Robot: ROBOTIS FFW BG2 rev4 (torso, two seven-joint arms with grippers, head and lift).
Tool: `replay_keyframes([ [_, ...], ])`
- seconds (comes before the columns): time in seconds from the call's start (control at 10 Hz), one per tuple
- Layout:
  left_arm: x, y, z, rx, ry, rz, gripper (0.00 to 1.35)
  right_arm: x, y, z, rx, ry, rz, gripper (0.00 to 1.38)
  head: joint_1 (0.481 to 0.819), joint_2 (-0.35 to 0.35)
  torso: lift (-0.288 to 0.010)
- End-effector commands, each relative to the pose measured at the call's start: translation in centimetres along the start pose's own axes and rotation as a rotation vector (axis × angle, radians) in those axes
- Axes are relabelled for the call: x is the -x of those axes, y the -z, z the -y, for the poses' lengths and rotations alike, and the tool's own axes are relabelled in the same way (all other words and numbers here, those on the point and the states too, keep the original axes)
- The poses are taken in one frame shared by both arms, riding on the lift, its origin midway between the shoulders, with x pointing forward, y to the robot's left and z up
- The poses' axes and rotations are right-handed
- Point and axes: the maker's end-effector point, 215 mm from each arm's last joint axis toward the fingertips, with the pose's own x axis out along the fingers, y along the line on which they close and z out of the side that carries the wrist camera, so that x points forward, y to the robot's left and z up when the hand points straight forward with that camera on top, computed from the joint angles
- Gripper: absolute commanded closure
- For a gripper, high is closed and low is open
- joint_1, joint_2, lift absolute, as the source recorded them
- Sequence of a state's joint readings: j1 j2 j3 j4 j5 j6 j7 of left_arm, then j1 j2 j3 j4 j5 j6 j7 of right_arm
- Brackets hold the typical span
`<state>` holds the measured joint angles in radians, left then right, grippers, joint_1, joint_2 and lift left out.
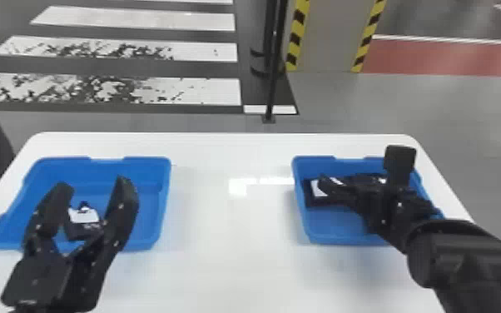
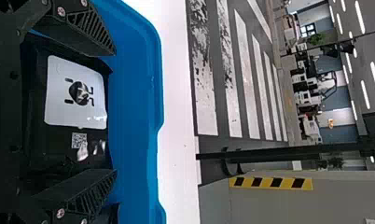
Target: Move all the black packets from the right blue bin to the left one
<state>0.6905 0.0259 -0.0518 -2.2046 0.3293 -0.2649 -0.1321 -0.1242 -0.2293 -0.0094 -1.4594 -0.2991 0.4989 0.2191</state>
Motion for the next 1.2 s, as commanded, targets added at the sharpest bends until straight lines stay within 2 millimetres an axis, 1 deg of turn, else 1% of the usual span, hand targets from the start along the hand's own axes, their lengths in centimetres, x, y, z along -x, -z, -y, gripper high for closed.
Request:
replay_keyframes([
  [0.0, 0.0, 0.2, -0.1, 0.000, -0.001, -0.003, 0.23, -0.3, 1.0, -0.4, 0.000, -0.007, -0.030, 0.13, 0.695, -0.074, -0.140],
  [0.1, 0.0, 0.3, -0.2, 0.004, -0.001, -0.007, 0.23, -0.4, 1.8, -0.9, 0.005, -0.014, -0.054, 0.13, 0.695, -0.072, -0.140],
  [0.3, 0.1, 0.6, -0.1, 0.003, 0.002, -0.015, 0.23, -0.4, 2.3, -0.7, 0.022, -0.003, -0.086, 0.13, 0.695, -0.063, -0.140],
  [0.4, 0.1, 0.8, -0.2, 0.010, 0.000, -0.022, 0.23, -0.5, 2.6, -0.6, 0.022, -0.001, -0.099, 0.18, 0.695, -0.063, -0.140],
  [0.5, 0.1, 0.9, -0.3, 0.012, -0.001, -0.024, 0.23, -0.5, 2.7, -0.8, 0.018, -0.006, -0.107, 0.50, 0.695, -0.063, -0.140],
  [0.6, 0.1, 0.9, -0.4, 0.016, -0.004, -0.022, 0.23, -0.4, 2.5, -1.4, 0.021, -0.015, -0.105, 1.11, 0.695, -0.064, -0.140],
  [0.7, 0.2, 1.1, -0.5, 0.019, -0.007, -0.026, 0.23, -0.3, 2.3, -2.0, 0.015, -0.028, -0.097, 1.15, 0.695, -0.061, -0.140],
  [0.8, 0.2, 1.1, -0.5, 0.019, -0.007, -0.024, 0.23, -0.3, 2.8, -2.7, -0.010, -0.046, -0.109, 1.21, 0.695, -0.053, -0.140],
  [1.1, 0.3, 1.3, -0.7, 0.019, -0.012, -0.027, 0.23, 0.1, 3.7, -3.5, -0.035, -0.065, -0.140, 1.22, 0.695, -0.035, -0.140],
])
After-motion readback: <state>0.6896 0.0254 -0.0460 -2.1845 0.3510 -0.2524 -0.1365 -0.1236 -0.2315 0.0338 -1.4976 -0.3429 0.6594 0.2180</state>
